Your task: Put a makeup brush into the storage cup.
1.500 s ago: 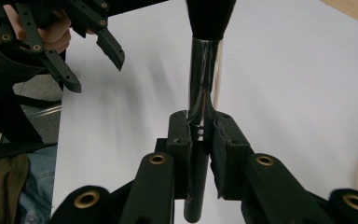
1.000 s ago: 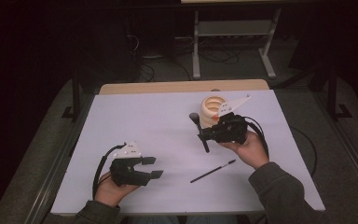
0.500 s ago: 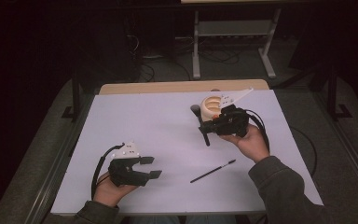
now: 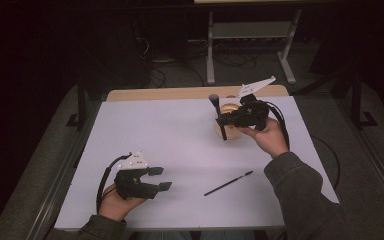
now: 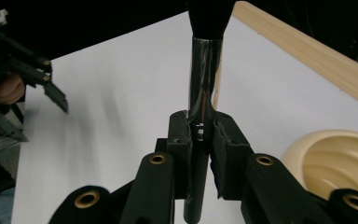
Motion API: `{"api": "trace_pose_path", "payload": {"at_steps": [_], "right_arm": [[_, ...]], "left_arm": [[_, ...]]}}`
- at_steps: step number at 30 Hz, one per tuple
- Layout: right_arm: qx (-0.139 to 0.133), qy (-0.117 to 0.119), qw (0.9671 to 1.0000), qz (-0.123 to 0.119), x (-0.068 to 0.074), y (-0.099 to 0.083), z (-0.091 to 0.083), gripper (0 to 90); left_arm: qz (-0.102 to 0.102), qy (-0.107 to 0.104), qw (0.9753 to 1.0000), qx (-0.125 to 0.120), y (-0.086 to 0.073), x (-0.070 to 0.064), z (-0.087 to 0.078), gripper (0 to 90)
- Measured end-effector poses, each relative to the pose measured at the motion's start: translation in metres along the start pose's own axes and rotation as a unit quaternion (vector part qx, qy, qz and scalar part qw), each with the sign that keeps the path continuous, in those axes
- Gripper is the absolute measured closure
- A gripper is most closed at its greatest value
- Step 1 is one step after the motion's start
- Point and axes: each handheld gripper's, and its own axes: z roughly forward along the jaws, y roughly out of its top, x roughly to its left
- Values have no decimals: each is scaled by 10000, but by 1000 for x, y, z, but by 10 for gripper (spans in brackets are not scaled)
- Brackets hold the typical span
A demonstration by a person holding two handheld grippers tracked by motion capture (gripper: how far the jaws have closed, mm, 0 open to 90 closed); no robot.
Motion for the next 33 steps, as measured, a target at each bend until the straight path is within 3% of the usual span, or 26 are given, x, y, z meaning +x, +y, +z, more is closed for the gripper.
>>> {"api": "trace_pose_path", "payload": {"at_steps": [9, 19, 33], "right_arm": [[-83, -246, 9996, 128, -18, 20, -2, 776], [-101, -544, 9977, 388, -42, 28, -4, 776], [-145, -955, 9928, 707, -60, 24, 0, 775]], "left_arm": [[-9, -9, 10000, -55, 0, 1, -1, 393], [-22, -23, 10000, -86, 0, 1, -1, 388], [-8, -26, 9999, -128, 1, 2, -2, 379]]}}
